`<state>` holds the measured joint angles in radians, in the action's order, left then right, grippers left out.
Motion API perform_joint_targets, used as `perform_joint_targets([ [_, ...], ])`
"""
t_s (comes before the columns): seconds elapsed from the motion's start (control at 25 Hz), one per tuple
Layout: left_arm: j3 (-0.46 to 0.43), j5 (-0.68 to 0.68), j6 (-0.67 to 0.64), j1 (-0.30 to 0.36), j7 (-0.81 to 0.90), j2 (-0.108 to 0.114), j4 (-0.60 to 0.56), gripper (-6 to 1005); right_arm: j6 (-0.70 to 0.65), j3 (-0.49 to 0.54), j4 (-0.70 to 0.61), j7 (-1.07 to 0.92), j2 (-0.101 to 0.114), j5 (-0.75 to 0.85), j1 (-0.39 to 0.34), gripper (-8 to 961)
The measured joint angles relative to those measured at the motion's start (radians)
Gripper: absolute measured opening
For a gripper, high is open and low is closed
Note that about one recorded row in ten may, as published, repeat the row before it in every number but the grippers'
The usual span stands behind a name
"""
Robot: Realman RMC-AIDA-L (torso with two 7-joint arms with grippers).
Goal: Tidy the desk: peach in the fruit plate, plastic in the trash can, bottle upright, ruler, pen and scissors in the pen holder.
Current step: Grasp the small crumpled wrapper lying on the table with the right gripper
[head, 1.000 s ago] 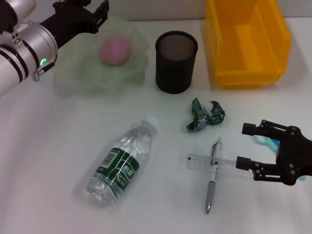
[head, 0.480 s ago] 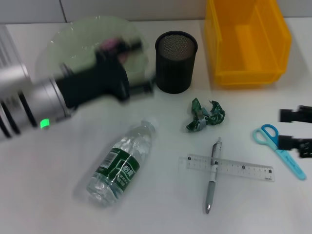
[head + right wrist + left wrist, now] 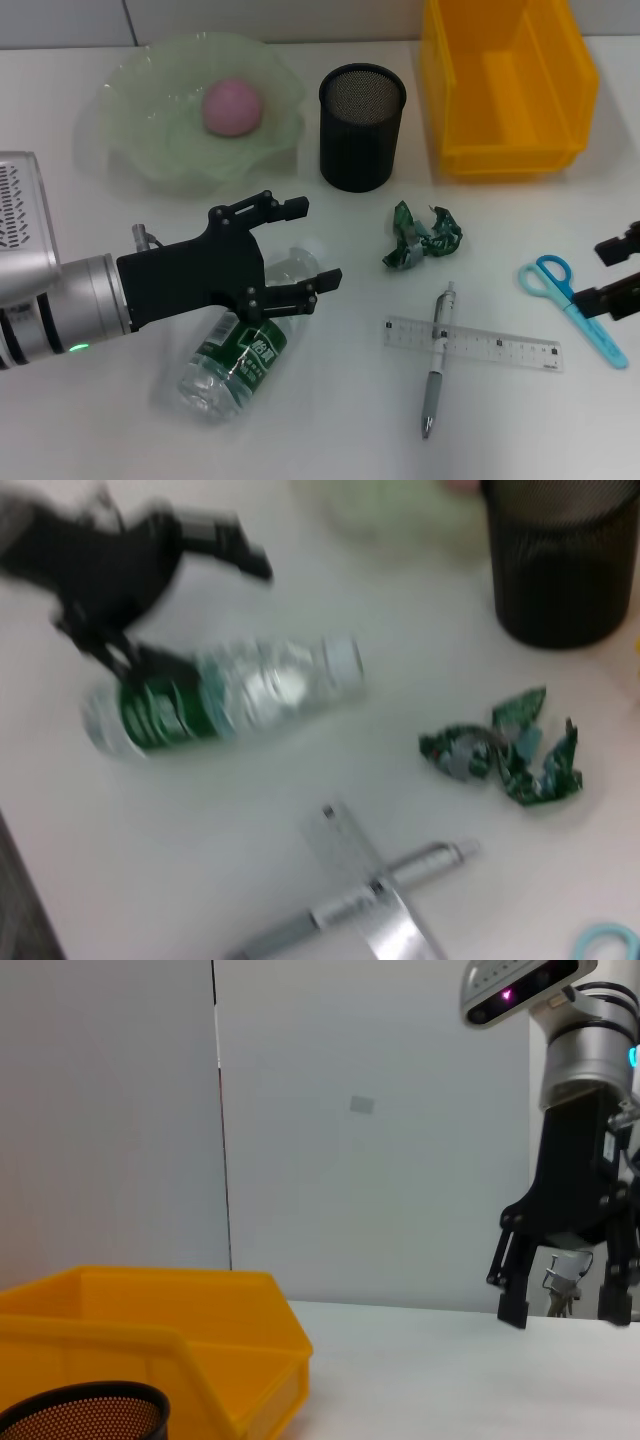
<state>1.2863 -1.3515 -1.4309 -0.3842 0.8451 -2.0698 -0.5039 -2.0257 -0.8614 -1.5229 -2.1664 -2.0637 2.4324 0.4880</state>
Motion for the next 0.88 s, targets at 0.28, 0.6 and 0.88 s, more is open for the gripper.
perform_joint_targets([
  [0.28, -0.011, 0.001, 0.018, -0.005, 0.012, 0.002, 0.007, 859, 0.097, -0.142, 0.007, -0.372, -0.015, 0.276, 0.134, 839],
  [0.6, -0.01, 0.0, 0.04, -0.007, 0.012, 0.002, 0.009, 858, 0.411, -0.382, 0.036, -0.302, -0.019, 0.134, 0.054, 838],
  [0.88, -0.012, -0.001, 0.058, -0.01, 0.006, 0.002, 0.009, 856, 0.552, -0.422, 0.218, -0.332, -0.022, 0.09, 0.113, 835],
])
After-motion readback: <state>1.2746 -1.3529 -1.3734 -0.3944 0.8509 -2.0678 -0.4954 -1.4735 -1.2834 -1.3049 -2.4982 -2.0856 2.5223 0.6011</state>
